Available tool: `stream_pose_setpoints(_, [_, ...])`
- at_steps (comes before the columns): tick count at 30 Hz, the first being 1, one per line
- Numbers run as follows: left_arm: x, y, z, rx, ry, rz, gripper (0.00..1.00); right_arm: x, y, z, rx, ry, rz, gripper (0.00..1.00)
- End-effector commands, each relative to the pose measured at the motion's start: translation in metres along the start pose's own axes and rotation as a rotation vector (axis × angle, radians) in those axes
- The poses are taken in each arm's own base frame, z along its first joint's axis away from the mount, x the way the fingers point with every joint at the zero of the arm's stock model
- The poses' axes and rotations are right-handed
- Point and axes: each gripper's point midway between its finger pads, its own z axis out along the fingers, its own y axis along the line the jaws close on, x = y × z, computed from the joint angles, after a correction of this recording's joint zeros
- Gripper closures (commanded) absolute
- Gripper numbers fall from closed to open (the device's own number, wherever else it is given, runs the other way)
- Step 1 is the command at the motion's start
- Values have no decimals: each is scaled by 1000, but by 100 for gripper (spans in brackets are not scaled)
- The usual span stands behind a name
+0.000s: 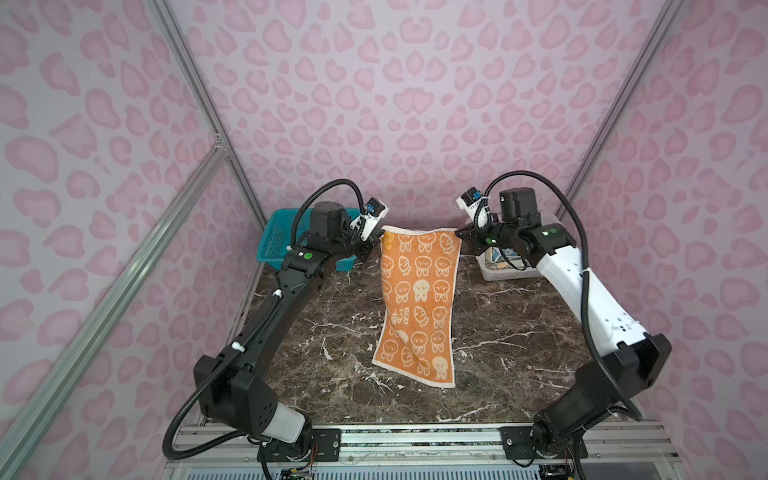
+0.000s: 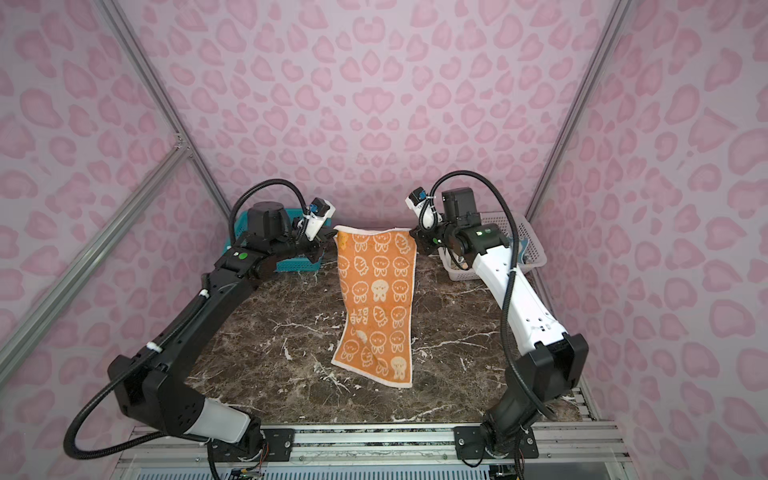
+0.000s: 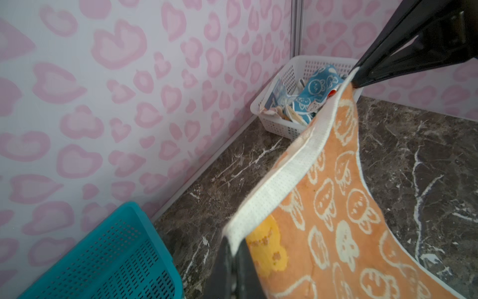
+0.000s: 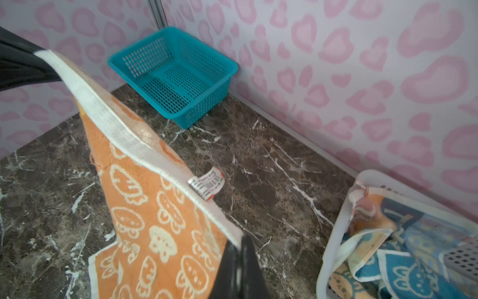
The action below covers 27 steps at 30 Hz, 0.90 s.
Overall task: Fold and stack the towels
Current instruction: 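Lower the towel flat onto the table with both grippers, laying it toward the robot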
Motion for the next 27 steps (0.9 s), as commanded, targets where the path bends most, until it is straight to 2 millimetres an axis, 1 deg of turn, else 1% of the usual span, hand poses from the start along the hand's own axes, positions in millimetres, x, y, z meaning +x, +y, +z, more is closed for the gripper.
stream_pose_setpoints(1, [18, 13, 29, -3, 41, 0, 97, 18, -22, 34, 65, 70, 0, 100])
stream_pose_setpoints(2, [27, 16, 37, -2, 60, -11, 97, 23, -29, 44, 80, 94, -9, 100])
stream_pose_setpoints(4, [39, 21, 48, -2, 81, -21, 97, 34, -36, 60, 97, 138, -22, 100])
stream_pose_setpoints(7, [51, 24, 57, 1, 100, -18, 97, 42, -48, 72, 143, 169, -14, 100])
stream_pose_setpoints(9, [55, 22, 60, 12, 106, -11, 97, 42, -49, 76, 156, 161, -26, 100])
stream_pose_setpoints(10, [57, 21, 62, 19, 109, -9, 97, 42, -46, 78, 152, 155, -39, 100])
stream_pose_setpoints(12, [64, 23, 65, 6, 127, -14, 97, 44, -36, 80, 140, 149, -77, 100])
stream_pose_setpoints(13, [68, 26, 66, -12, 137, -18, 97, 46, -36, 81, 161, 149, -95, 100])
stream_pose_setpoints(14, [69, 27, 66, -22, 136, -19, 97, 47, -41, 80, 213, 144, -95, 100])
stream_pose_setpoints(15, [66, 30, 67, -31, 121, -14, 97, 46, -53, 78, 294, 134, -79, 100])
stream_pose_setpoints(17, [50, 36, 68, -44, 62, 0, 97, 39, -80, 67, 443, 119, -43, 100])
stream_pose_setpoints(19, [29, 40, 70, -40, -5, 6, 97, 27, -99, 52, 520, 98, 3, 100])
stream_pose_setpoints(20, [22, 41, 71, -29, -21, 4, 97, 22, -104, 47, 539, 87, 20, 100])
stream_pose_setpoints(22, [15, 43, 77, -13, -37, -13, 97, 16, -111, 40, 560, 62, 38, 100])
stream_pose_setpoints(23, [15, 44, 79, -14, -40, -20, 97, 15, -112, 41, 565, 55, 40, 100])
stream_pose_setpoints(25, [20, 46, 84, -23, -35, -41, 97, 17, -112, 44, 561, 55, 27, 100])
stream_pose_setpoints(27, [28, 46, 88, -27, -17, -61, 97, 25, -112, 51, 551, 81, 23, 100])
